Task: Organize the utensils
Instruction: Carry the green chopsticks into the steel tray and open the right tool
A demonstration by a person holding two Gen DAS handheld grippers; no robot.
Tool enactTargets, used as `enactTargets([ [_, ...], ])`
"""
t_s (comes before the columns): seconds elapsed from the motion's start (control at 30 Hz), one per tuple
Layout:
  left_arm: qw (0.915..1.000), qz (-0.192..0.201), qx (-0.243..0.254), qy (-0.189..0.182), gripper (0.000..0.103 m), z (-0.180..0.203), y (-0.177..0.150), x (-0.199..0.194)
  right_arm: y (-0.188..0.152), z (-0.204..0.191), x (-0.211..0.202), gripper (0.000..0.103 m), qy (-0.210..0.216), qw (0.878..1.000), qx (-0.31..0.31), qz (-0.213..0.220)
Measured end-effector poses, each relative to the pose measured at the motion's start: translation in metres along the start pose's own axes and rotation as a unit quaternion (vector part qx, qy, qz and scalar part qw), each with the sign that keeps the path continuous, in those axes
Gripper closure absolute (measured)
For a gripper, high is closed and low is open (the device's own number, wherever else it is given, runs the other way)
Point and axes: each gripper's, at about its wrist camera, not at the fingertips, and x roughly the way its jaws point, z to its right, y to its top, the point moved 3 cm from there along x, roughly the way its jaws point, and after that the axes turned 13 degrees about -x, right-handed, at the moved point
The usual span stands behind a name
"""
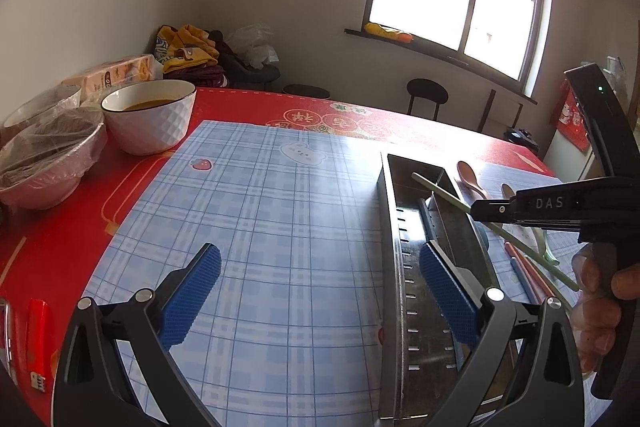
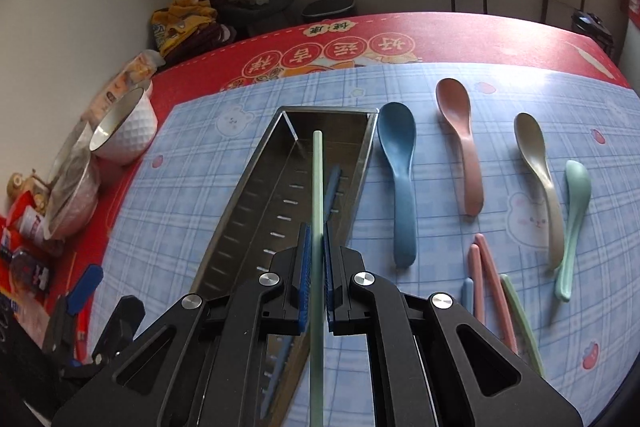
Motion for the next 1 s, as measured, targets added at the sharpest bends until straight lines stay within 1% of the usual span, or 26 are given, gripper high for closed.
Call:
enactTargets([
  [0.1,0.9998,-0.008,-0.019,-0.002,0.006,-0.007,0.002,0.003,0.001,-0.009,0.012,0.097,-0.003,1.0,0.003,-0.01],
  [0.2,0.9994,-0.011,-0.032,-0.003,0.006,-0.012,0.003,0.003,0.0,-0.017,0.018,0.097,0.004,1.0,0.008,-0.017],
  [0.5,0.999,-0.018,-0.04,-0.007,0.006,-0.014,0.003,0.005,-0.006,-0.022,0.031,0.096,0.045,0.996,0.065,-0.046],
  [0.7,0.9986,-0.021,-0.047,-0.012,0.006,-0.016,0.004,0.007,-0.008,-0.029,0.035,0.095,0.051,0.996,0.057,-0.051],
  [0.83,0.9982,-0.023,-0.053,-0.012,0.006,-0.019,0.005,0.008,-0.009,-0.031,0.039,0.095,0.068,0.994,0.058,-0.057],
  [0.97,0.9981,-0.026,-0.055,-0.011,0.006,-0.019,0.004,0.009,-0.011,-0.031,0.037,0.095,0.073,0.994,0.062,-0.057],
  [1.0,0.9981,-0.025,-0.055,-0.011,0.006,-0.019,0.005,0.009,-0.01,-0.03,0.034,0.095,0.074,0.994,0.061,-0.051],
])
